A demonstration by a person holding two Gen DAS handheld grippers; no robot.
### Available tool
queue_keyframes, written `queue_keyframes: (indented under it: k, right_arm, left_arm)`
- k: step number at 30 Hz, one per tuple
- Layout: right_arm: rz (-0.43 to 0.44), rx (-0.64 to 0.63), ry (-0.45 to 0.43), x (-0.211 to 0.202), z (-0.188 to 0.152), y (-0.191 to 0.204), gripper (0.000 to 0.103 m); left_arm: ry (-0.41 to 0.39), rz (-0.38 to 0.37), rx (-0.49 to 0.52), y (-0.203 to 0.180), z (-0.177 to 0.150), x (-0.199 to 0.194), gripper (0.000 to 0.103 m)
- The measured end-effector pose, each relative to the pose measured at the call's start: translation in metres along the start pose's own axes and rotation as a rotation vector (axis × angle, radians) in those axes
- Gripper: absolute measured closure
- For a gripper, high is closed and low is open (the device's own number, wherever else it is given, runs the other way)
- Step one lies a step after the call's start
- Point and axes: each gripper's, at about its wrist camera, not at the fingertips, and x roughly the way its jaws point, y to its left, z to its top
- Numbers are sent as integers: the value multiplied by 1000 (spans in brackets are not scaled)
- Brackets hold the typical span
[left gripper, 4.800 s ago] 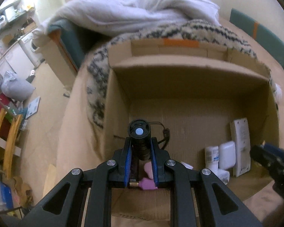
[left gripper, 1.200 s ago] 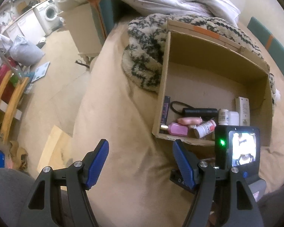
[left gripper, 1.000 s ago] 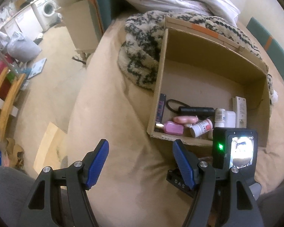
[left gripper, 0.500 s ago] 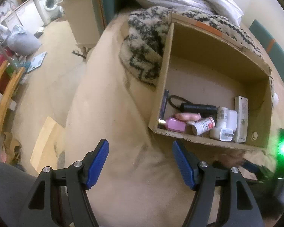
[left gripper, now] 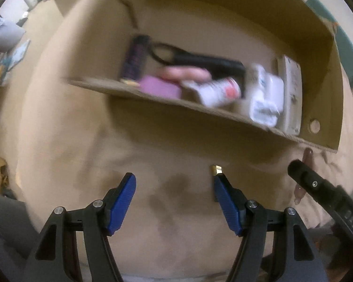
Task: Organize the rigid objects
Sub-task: 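Grasp the pink comb-shaped scraper with the right tool while the left tool grasps the battery, then carry the scraper into the box with the right tool while the left tool carries the battery in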
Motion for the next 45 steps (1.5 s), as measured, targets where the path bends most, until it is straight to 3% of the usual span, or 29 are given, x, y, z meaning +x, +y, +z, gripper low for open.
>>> queue_keyframes:
  k: [4, 12, 16, 19, 22, 27, 37, 42, 45]
  right_arm:
    - [21, 27, 8, 5, 18, -3, 0]
    - [49, 39, 11, -5, 26, -13, 0]
    - [43, 28, 10, -10, 27, -11, 0]
    - [38, 22, 10, -12, 28, -12, 0]
    - [35, 17, 8, -12, 27, -11, 0]
    - [30, 1, 8, -9, 24, -3, 0]
    - [35, -56, 7, -8, 9, 15, 0]
    - [120, -58, 2, -24, -4, 18, 0]
    - [158, -97, -48, -43, -11, 26, 0]
  left_arm:
    - [45, 43, 12, -24, -3, 25, 48]
    - [17, 171, 75, -44, -6, 38, 51]
    - [7, 176, 80, -44, -5, 36, 81]
    - [26, 142, 59, -44, -2, 36, 94]
    - [32, 105, 46, -33, 1, 34, 94]
    - [-3, 164, 73, -18, -1, 27, 94]
    - [-13, 187, -20, 24, 3, 2, 94]
    - [-95, 167, 4, 24, -2, -40, 94]
    - [-170, 158, 23, 23, -7, -76, 94]
